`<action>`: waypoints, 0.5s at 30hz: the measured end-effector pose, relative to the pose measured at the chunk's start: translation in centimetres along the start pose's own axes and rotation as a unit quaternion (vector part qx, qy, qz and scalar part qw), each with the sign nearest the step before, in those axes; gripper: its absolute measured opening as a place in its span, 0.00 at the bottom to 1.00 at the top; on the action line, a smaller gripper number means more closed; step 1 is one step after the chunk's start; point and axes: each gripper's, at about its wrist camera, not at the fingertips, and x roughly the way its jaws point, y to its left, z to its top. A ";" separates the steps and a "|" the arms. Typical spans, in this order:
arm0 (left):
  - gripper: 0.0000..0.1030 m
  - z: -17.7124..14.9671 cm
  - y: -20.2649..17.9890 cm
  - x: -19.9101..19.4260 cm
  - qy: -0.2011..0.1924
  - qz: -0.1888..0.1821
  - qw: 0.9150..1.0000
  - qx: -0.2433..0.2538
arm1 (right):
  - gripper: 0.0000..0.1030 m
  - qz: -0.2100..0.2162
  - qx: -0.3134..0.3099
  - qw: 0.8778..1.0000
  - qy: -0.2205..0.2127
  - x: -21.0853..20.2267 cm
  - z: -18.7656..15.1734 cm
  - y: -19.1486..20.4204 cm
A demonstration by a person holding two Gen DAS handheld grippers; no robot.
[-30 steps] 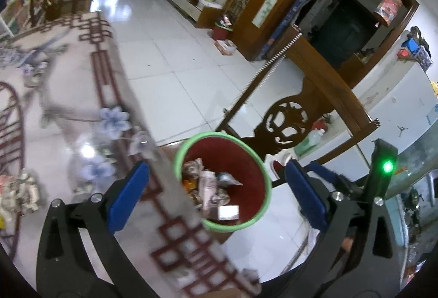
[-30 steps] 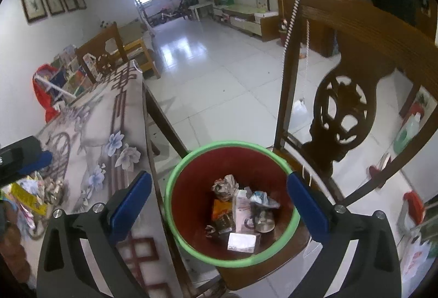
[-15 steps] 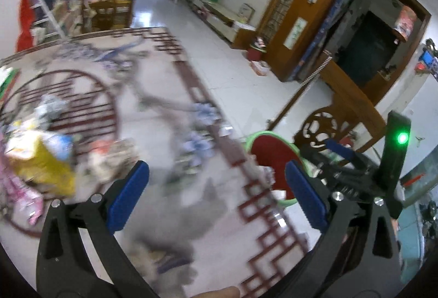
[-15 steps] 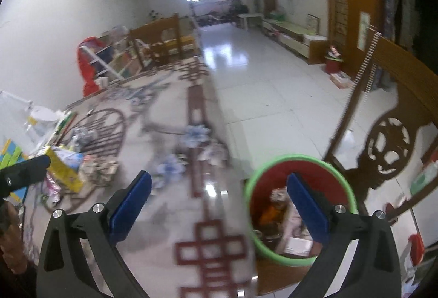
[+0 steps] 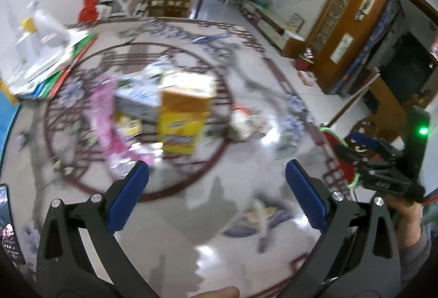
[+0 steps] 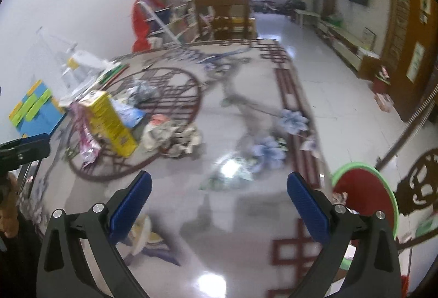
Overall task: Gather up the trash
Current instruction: 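Move both tools back over the table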
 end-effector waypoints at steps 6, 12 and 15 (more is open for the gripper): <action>0.95 -1.1 4.2 -0.1 -0.002 0.022 0.999 -0.032 | 0.93 0.018 -0.022 0.999 0.020 2.2 0.8 2.7; 0.95 -1.8 7.9 1.0 0.011 0.038 0.996 -0.077 | 0.93 0.034 -0.036 0.998 0.042 4.5 1.4 4.4; 0.95 -1.4 8.7 1.7 0.018 0.044 0.995 -0.093 | 0.93 0.045 -0.043 0.997 0.054 6.0 1.8 5.4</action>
